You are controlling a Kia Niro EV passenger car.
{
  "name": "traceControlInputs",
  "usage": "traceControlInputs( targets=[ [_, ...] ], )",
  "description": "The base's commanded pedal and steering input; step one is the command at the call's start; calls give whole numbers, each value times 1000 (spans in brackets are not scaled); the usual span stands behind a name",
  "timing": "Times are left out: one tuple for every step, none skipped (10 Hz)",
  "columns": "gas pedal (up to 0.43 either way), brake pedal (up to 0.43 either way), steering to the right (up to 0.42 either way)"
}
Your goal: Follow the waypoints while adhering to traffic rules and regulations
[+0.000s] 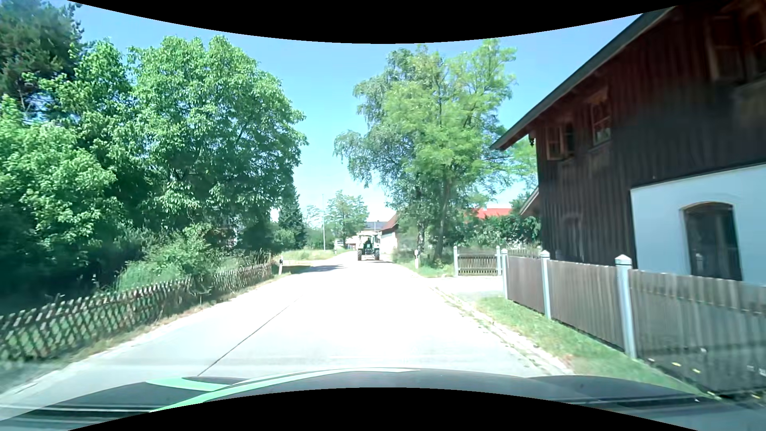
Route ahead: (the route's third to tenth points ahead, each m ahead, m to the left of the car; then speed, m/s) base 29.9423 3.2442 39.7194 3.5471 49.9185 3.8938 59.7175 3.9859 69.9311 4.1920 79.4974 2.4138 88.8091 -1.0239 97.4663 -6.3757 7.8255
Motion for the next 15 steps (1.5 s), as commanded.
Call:
traceControlInputs(
  targets=[
    [20, 0, -12],
    [28, 0, -12],
    [28, 0, -12],
    [28, 0, -12],
    [28, 0, -12],
    [28, 0, -12],
    [28, 0, -12],
    [28, 0, -11],
    [28, 0, -11],
    [28, 0, -12],
    [28, 0, -11],
    [28, 0, -12],
    [28, 0, -12],
    [28, 0, -11],
    [28, 0, -12]
  ],
)
